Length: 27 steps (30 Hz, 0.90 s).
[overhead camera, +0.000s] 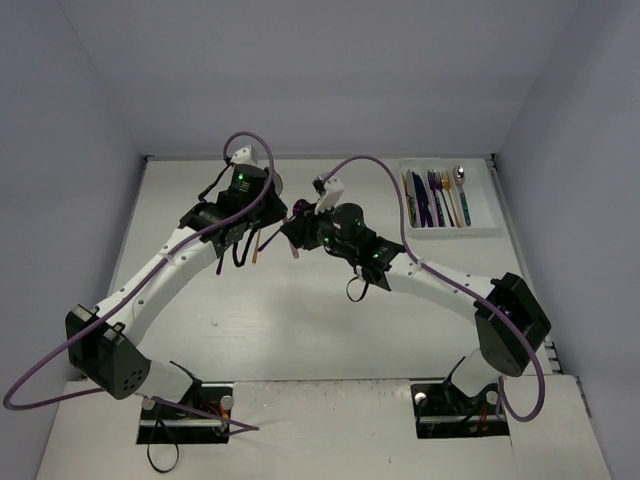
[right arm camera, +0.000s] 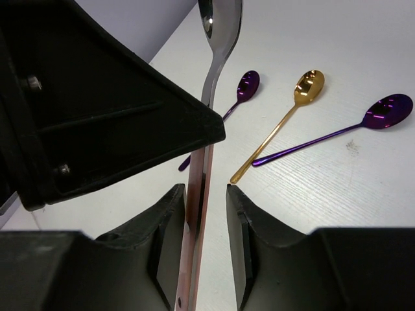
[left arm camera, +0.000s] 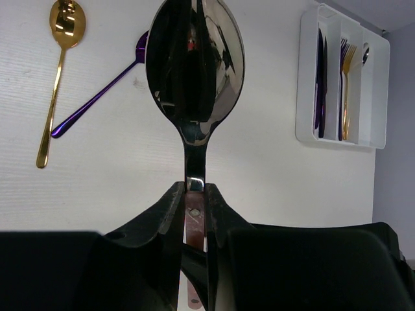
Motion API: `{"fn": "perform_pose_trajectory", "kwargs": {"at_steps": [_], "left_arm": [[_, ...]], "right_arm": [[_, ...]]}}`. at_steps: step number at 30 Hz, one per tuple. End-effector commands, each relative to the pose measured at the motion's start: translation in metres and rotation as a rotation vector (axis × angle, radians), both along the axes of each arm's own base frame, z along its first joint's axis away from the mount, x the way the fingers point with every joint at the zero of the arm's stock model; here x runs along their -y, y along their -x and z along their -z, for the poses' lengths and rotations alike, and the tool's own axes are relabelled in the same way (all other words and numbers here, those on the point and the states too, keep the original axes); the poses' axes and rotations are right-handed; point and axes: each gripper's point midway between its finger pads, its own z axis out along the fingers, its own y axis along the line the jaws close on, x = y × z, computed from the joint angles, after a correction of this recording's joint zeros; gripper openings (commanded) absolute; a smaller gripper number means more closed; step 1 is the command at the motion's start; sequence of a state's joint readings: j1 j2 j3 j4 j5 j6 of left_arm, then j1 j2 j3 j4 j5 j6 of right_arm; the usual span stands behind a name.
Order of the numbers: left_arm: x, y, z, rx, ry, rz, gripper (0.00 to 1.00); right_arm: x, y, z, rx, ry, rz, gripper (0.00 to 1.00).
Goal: Sort the eating utensils into containers
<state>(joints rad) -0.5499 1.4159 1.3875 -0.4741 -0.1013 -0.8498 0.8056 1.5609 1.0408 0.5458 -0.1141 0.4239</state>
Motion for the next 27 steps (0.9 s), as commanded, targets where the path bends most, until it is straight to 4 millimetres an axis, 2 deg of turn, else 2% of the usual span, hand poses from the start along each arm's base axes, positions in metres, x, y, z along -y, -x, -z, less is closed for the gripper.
{"fn": "perform_pose_trajectory", "kwargs": {"at_steps": [1,8,10,12,16,18,22,27], "left_arm": [[0.010,-0.006,-0.067,0.192,0.136,0.016,0.00],[0.012,-0.005,-0.070,0.221,0.156,0.035,0.00],[0.010,-0.006,-0.067,0.233,0.143,0.030,0.00],[0.006,-0.007,-0.064,0.243,0.122,0.020,0.11],[-0.003,-0.009,-0.059,0.261,0.056,0.012,0.51],[-0.007,-0.010,-0.057,0.269,0.022,0.008,0.62],[-0.025,-0.011,-0.059,0.293,-0.076,-0.027,0.71],[-0.061,-0.009,-0.059,0.311,-0.266,-0.062,0.77]], "right_arm": [[0.001,0.000,-0.039,0.074,-0.103,-0.020,0.24],[0.004,-0.002,-0.039,0.062,-0.134,-0.030,0.02],[0.011,-0.006,-0.040,0.062,-0.138,-0.014,0.00],[0.021,-0.012,-0.042,0.059,-0.145,0.007,0.00],[0.047,-0.026,-0.038,0.051,-0.147,0.060,0.00],[0.061,-0.034,-0.037,0.051,-0.143,0.089,0.00],[0.108,-0.058,-0.026,0.041,-0.098,0.176,0.00],[0.201,-0.099,-0.012,0.046,0.017,0.315,0.00]]}}
